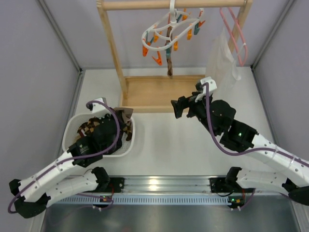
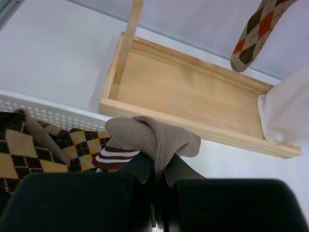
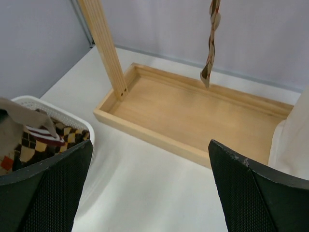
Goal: Remove the socks clipped to the hanger
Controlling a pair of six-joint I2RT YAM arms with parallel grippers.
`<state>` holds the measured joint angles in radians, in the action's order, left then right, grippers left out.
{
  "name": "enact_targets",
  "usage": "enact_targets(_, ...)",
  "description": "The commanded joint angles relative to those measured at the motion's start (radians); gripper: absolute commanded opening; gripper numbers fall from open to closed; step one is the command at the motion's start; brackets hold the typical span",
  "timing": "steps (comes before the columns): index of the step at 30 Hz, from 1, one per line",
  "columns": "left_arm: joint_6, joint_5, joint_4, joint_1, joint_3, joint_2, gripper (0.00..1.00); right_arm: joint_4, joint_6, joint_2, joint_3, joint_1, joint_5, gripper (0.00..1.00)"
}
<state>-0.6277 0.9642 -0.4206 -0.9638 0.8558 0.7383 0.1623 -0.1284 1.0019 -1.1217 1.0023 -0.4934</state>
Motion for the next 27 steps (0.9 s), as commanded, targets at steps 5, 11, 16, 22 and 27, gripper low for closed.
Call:
enact_targets(5, -0.119, 0.073, -0.271, 0.008, 0.129, -0.014, 0.0, -0.027, -0.066, -0.091, 0.129, 0.016, -0.045, 0.99)
enact_targets(11, -0.188, -0.089, -0.319, 0.092, 0.092, -0.01, 0.0, -0.017, -0.083, -0.106, 0.154, 0.016, -0.042, 0.99)
enact_targets(16, -0.162, -0.33, -0.313, 0.357, 0.02, 0.018, 0.0, -0.006, -0.096, -0.12, 0.171, 0.016, -0.036, 0.99)
enact_targets(22, -0.181, -0.404, -0.288, 0.537, -0.069, 0.038, 0.0, -0.015, -0.108, -0.125, 0.198, 0.015, -0.031, 1.0)
enact_targets(27, -0.179, -0.459, -0.195, 0.666, -0.136, 0.096, 0.0, -0.024, -0.116, -0.109, 0.215, 0.016, -0.024, 0.99)
